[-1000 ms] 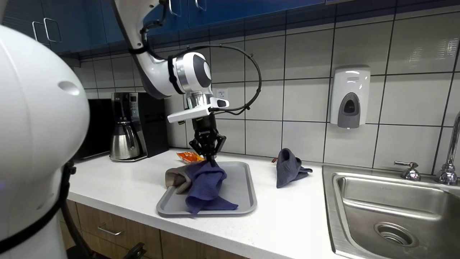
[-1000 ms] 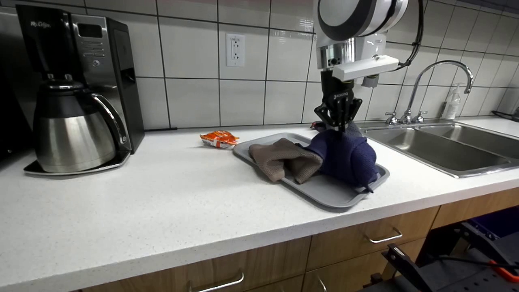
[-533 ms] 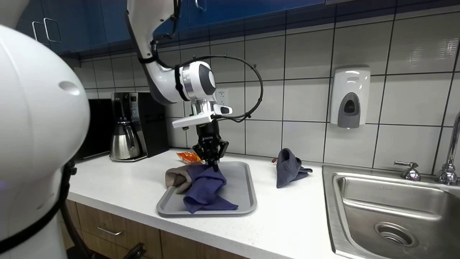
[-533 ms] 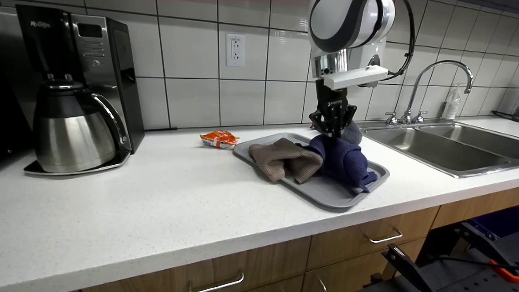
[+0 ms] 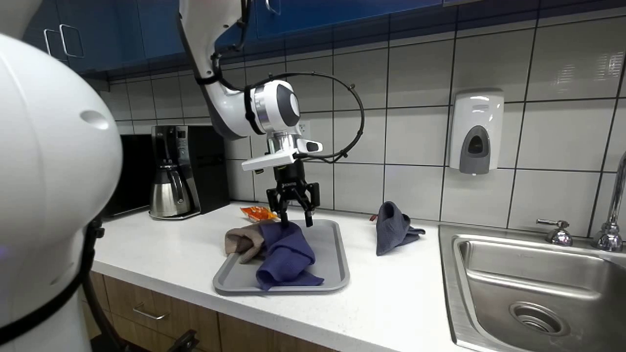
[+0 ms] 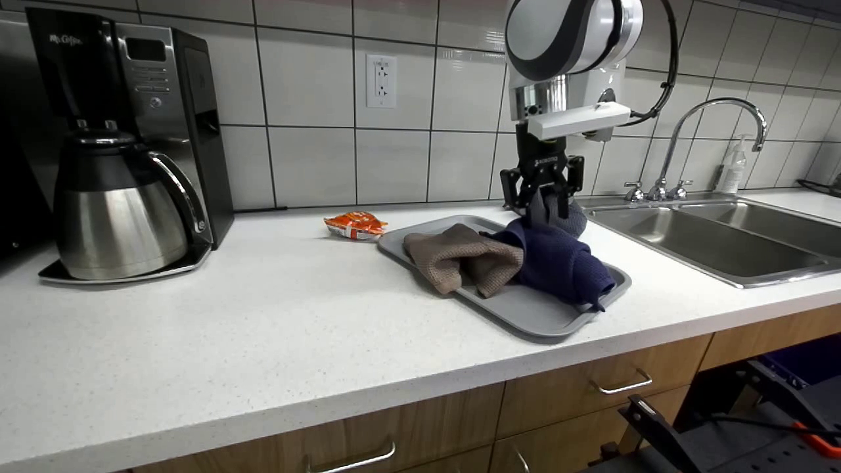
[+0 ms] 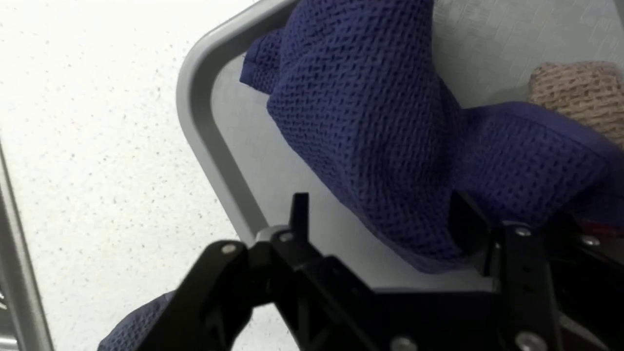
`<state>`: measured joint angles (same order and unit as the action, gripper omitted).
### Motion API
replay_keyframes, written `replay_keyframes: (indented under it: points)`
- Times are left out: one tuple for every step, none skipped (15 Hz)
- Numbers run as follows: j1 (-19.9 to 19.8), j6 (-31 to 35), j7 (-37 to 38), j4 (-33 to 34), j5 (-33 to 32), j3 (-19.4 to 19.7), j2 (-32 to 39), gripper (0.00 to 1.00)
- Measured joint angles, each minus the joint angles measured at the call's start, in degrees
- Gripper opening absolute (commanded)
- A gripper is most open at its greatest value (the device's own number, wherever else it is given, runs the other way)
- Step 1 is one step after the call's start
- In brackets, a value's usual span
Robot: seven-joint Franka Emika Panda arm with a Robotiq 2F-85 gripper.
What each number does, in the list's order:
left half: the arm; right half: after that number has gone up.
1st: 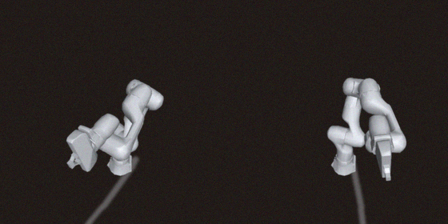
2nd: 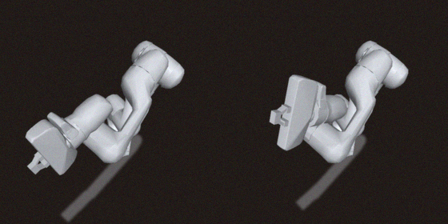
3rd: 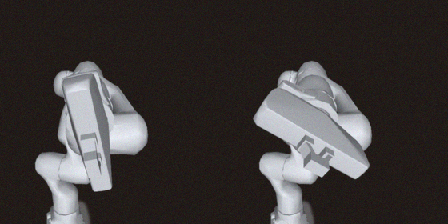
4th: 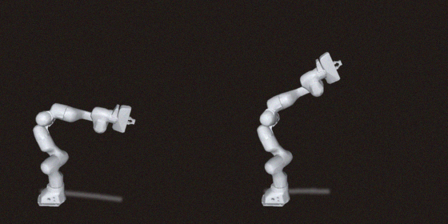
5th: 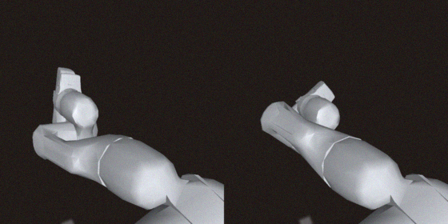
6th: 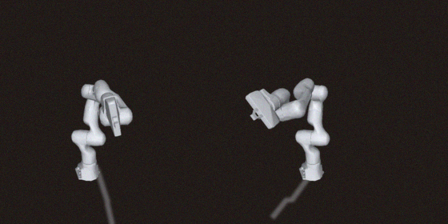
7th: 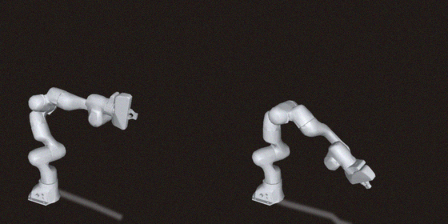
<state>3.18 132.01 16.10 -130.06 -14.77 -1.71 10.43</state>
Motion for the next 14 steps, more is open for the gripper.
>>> replay_keyframes:
  points:
    - [0.0,0.0,0.0,0.0,0.0,0.2,-0.3,1.00]
    - [0.0,0.0,0.0,0.0,0.0,0.4,-0.6,1.00]
    - [0.0,0.0,0.0,0.0,0.0,0.7,-1.0,1.00]
    - [0.0,0.0,0.0,0.0,0.0,1.0,-1.4,1.00]
    - [-0.1,0.0,0.0,0.0,0.1,1.3,-1.7,1.00]
    - [-0.1,0.0,0.0,0.1,0.1,1.7,-2.0,1.00]
    - [-0.2,0.0,0.0,0.1,0.2,2.1,-2.3,1.00]
    - [-0.3,0.0,0.0,0.1,0.2,2.4,-2.5,1.00]
    - [-0.5,0.0,0.0,0.2,0.4,2.8,-2.7,1.00]
    - [-0.7,0.0,0.0,0.2,0.5,3.2,-2.8,1.00]
    - [-0.9,0.0,0.0,0.4,0.5,3.6,-2.9,1.00]
    - [-1.2,0.0,0.0,0.6,0.7,4.0,-2.9,1.00]
    - [-1.5,0.0,0.0,0.9,0.8,4.4,-2.9,1.00]
    - [-2.0,0.1,0.0,1.2,1.1,4.9,-2.9,1.00]
